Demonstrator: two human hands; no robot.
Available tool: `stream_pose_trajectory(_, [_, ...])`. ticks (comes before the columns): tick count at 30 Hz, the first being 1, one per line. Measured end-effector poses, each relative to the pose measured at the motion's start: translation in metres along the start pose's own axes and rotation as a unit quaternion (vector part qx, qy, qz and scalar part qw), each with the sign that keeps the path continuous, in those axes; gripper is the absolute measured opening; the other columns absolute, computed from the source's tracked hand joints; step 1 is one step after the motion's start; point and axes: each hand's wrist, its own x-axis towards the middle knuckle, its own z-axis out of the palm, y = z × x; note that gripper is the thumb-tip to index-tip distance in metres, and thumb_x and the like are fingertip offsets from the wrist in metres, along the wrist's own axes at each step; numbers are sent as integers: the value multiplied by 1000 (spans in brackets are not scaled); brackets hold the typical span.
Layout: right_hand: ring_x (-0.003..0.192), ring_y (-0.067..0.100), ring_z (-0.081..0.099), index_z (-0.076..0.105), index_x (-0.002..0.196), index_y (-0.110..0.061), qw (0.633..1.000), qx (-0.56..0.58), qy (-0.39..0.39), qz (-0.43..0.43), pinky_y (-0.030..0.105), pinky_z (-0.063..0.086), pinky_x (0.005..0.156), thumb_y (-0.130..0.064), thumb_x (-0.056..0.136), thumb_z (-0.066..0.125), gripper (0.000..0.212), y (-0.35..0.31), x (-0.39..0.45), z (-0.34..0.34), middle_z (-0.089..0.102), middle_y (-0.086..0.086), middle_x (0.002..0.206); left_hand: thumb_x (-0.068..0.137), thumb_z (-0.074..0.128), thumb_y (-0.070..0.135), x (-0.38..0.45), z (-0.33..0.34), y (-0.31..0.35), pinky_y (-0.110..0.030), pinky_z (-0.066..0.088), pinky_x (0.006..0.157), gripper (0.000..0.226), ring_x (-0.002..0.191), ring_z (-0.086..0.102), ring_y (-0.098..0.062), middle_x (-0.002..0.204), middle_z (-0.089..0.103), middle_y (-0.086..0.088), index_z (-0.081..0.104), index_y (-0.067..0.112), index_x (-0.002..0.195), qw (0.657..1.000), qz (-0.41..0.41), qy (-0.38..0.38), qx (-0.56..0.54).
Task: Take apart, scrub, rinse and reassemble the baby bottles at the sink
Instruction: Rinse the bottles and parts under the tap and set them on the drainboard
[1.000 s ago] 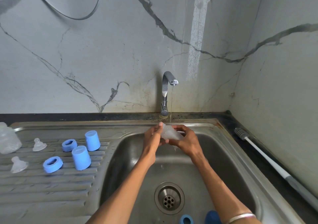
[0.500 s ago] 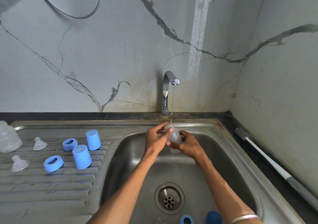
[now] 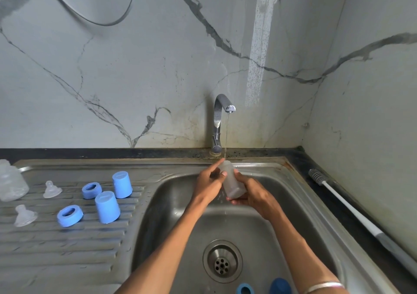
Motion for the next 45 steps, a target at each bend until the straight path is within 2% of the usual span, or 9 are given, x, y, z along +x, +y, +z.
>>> stream_pose_trajectory(7, [99, 19, 66, 64, 119, -20, 987, -94, 88, -97, 20, 52, 68, -36, 76, 84, 51, 3, 10, -2, 67, 4, 114, 95, 67, 18, -1, -1, 1, -33, 62, 73, 20, 96, 73, -26, 106, 73, -18, 66, 7, 111, 989, -66, 68, -112])
stream_pose_trajectory(13, [102, 15, 66, 63, 121, -23, 971, -73, 138, -183, 17, 55, 73, -26, 70, 90, 58, 2, 14, 5, 68, 2, 114, 100, 57, 12, 0, 0, 4, -32, 60, 71, 21, 95, 69, -28, 106, 67, -15, 54, 10, 121, 968, -132, 101, -190])
stream_pose_trajectory(16, [104, 15, 65, 60, 125, -26, 966, -79, 141, -201, 27, 59, 82, -26, 69, 90, 64, 3, 18, 10, 67, 1, 116, 104, 42, 6, -9, -4, 10, -34, 56, 78, 18, 89, 65, -27, 97, 66, -18, 59, 7, 104, 920, -221, 86, -312])
stream_pose_trajectory(20, [104, 15, 67, 57, 133, -23, 966, -95, 130, -201, 33, 59, 86, -20, 75, 86, 65, 8, 25, 14, 67, 1, 123, 98, 40, -6, -16, -8, 7, -47, 53, 90, 15, 90, 62, -44, 102, 59, -31, 54, -3, 99, 844, -303, 97, -433])
stream_pose_trajectory(25, [108, 19, 66, 57, 134, -32, 967, -101, 122, -200, 38, 60, 86, -19, 75, 85, 66, 8, 27, 14, 66, 0, 124, 97, 36, -5, -22, 2, 10, -54, 57, 61, 21, 90, 60, -49, 111, 56, -34, 54, -1, 109, 801, -328, 92, -492])
stream_pose_trajectory(27, [109, 20, 65, 56, 132, -29, 968, -107, 127, -190, 40, 59, 88, -20, 72, 88, 69, 7, 24, 14, 66, 0, 122, 98, 36, -1, -26, 2, 9, -56, 55, 62, 26, 87, 60, -48, 113, 54, -34, 54, -1, 117, 797, -341, 94, -490])
stream_pose_trajectory(35, [102, 22, 65, 28, 142, -26, 951, -207, 115, -200, 33, 56, 86, -18, 68, 90, 96, -9, -3, 26, 60, 2, 119, 99, 40, 4, -47, -12, 17, -42, 60, 62, 22, 79, 64, -41, 101, 59, -33, 54, -4, 114, 831, -362, 89, -413])
stream_pose_trajectory(39, [101, 15, 58, 45, 134, -24, 914, -345, 91, -192, 13, 46, 73, -26, 74, 86, 73, -16, -30, 27, 58, 1, 120, 96, 56, 3, -62, -22, 27, -41, 59, 66, 8, 82, 61, -37, 98, 60, -28, 59, -1, 102, 836, -343, 108, -415])
stream_pose_trajectory(45, [105, 17, 62, 54, 130, -18, 892, -423, 80, -139, 14, 46, 70, -37, 74, 85, 67, -10, -64, 38, 63, 3, 123, 80, 81, 10, -79, -36, 22, -31, 56, 75, 13, 87, 69, -21, 90, 76, -8, 74, 11, 90, 925, -194, 151, -291])
